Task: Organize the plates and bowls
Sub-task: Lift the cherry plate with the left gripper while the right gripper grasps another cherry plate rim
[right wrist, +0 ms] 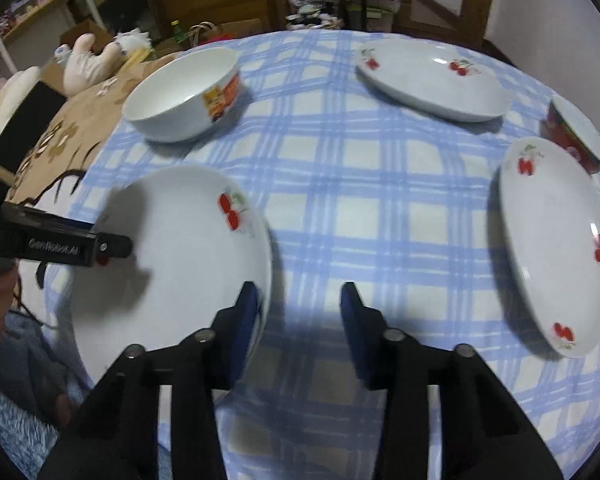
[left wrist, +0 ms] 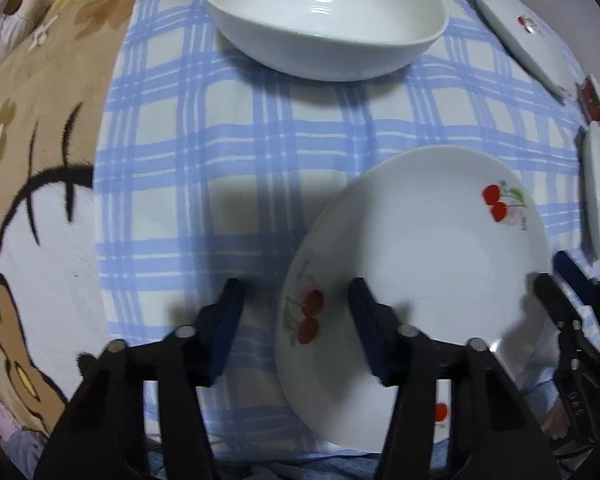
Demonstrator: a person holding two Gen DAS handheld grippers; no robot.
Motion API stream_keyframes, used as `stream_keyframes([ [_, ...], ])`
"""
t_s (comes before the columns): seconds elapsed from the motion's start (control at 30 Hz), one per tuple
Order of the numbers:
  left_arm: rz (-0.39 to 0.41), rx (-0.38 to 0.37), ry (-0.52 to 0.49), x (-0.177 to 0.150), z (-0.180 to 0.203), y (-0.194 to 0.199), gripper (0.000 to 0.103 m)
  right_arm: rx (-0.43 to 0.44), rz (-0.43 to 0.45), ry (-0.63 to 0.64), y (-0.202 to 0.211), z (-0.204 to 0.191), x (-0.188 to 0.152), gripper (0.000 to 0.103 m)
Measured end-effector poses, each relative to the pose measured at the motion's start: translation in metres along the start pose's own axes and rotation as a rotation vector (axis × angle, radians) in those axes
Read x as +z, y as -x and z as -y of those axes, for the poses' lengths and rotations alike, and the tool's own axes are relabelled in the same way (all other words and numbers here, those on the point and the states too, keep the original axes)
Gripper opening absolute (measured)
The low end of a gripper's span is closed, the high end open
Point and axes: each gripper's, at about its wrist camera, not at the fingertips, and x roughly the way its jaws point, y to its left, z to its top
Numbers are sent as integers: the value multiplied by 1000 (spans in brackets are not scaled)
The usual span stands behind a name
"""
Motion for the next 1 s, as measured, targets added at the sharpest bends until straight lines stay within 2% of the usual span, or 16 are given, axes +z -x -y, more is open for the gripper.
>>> stream_keyframes([
  [0.07, 9, -2, -13, 0, 2, 1, 32, 8, -12, 19, -1, -5, 0, 27],
  [0.1, 8, -8, -16, 0, 1, 1, 28, 14, -21, 18, -1, -7, 0, 23],
  [0.17, 13, 5, -32, -2, 4, 3, 28, 47, -45, 14, -4, -9, 0, 13],
  [0.2, 17, 8, -34, -4, 3, 2, 28, 55, -52, 12, -6, -10, -1, 11],
  [0.33, 29, -2, -12, 1, 7, 10, 25, 53, -40, 15, -6, -10, -4, 11],
  [0.47, 42, 5, -27, -3, 13, 30, 25, 64, -34, 1, 0, -5, -4, 10],
  [0.67, 75, -24, -56, -3, 32, 59, 23, 71, 1, -38, 19, 11, -2, 10],
  [0.87, 90, -61, -77, -2, 60, 85, 21, 38, 49, -66, 46, 32, 2, 10],
  [1.0, 93, -64, -100, 0, 80, 82, 21, 15, 62, -83, 58, 47, -2, 10],
])
